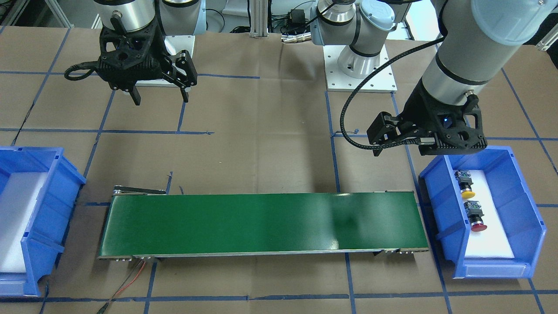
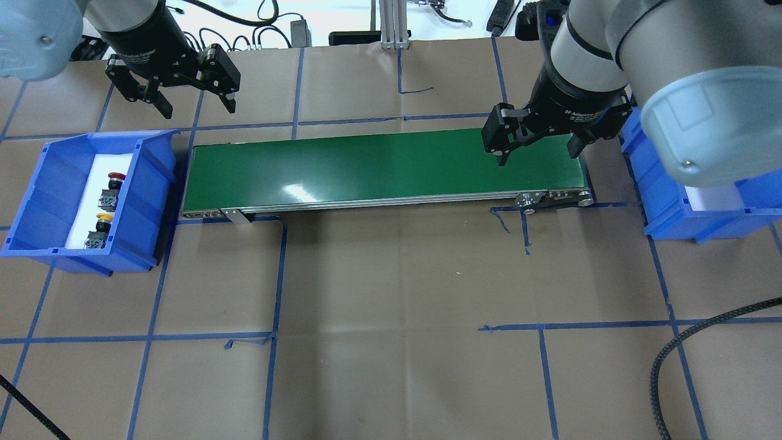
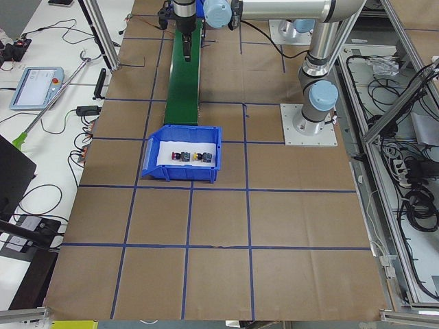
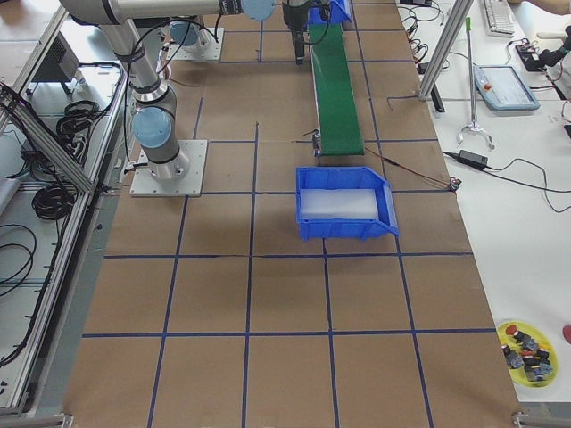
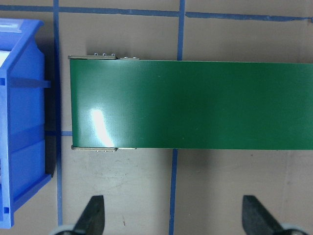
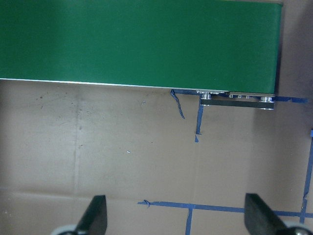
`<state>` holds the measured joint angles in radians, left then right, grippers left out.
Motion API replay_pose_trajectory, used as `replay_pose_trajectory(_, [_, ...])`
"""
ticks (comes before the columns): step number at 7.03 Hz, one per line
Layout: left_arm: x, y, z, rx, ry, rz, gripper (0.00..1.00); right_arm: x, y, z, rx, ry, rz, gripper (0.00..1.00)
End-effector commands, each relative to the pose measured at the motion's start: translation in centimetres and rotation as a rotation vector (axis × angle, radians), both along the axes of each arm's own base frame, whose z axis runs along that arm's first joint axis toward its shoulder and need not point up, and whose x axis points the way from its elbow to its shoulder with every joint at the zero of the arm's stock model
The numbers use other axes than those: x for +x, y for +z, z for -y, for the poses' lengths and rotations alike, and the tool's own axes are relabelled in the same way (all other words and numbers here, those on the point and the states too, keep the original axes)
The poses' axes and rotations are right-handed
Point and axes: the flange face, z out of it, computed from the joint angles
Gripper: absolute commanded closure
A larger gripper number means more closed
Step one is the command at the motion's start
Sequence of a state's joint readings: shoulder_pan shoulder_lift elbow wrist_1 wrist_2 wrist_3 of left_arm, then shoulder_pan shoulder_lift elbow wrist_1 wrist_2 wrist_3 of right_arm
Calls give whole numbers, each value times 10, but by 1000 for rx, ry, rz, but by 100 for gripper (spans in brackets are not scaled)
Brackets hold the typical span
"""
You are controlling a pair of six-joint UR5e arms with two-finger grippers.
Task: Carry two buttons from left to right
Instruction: 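Move the left gripper over the blue bin holding the buttons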
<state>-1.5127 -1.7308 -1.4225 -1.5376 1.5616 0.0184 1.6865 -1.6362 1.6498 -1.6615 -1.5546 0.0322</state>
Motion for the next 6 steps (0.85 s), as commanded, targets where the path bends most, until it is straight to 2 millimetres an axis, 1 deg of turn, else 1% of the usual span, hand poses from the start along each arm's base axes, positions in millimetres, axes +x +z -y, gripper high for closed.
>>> replay_pose_trajectory(1, [-1,0,-1,0,-1,0,0,-4,10,-9,-21,2,-4,0])
replay_pose_trajectory(4, [-1,-2,-2,5,-12,0,0,-9,18,-21,-10,1,-12,0])
replay_pose_trajectory(6, [1,-3,-1,7,-13,9,0,-8,20,-20,-19,1,-9,0])
